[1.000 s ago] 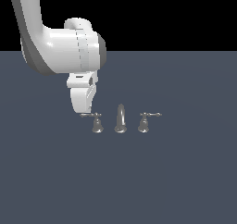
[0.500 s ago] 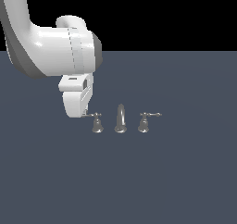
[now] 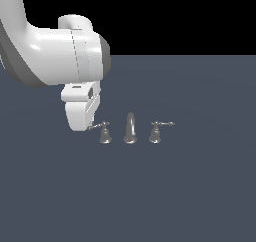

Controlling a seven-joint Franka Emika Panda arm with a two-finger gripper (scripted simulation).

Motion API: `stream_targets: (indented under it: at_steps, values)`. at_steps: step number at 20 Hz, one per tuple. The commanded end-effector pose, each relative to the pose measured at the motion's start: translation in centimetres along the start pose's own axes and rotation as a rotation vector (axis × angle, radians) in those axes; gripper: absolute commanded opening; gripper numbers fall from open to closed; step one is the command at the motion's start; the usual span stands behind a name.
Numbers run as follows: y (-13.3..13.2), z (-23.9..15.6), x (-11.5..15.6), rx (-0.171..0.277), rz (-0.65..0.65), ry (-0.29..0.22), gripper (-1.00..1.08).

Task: Turn on the faucet by rotating a designated handle.

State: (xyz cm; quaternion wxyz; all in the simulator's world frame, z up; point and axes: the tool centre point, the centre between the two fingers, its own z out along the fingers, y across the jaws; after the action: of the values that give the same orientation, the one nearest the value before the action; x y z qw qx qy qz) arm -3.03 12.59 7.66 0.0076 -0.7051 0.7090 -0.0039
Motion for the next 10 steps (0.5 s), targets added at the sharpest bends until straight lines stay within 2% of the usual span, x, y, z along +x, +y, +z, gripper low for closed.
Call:
stream_targets:
  at_steps: [1, 7, 8, 9, 10]
  values:
    - [1.5, 0.0, 0.2, -0.013, -0.004, 0.006, -1.00]
    - [3.6, -0.1, 0.4, -0.016, -0.010, 0.005, -1.00]
    - [3.6, -0.1, 0.4, -0.016, -0.010, 0.005, -1.00]
    - [2.4, 0.0, 0.7, -0.001, 0.002, -0.001, -1.00]
    - [2.6, 0.0, 1.0, -0.002, 0.001, 0.000, -1.00]
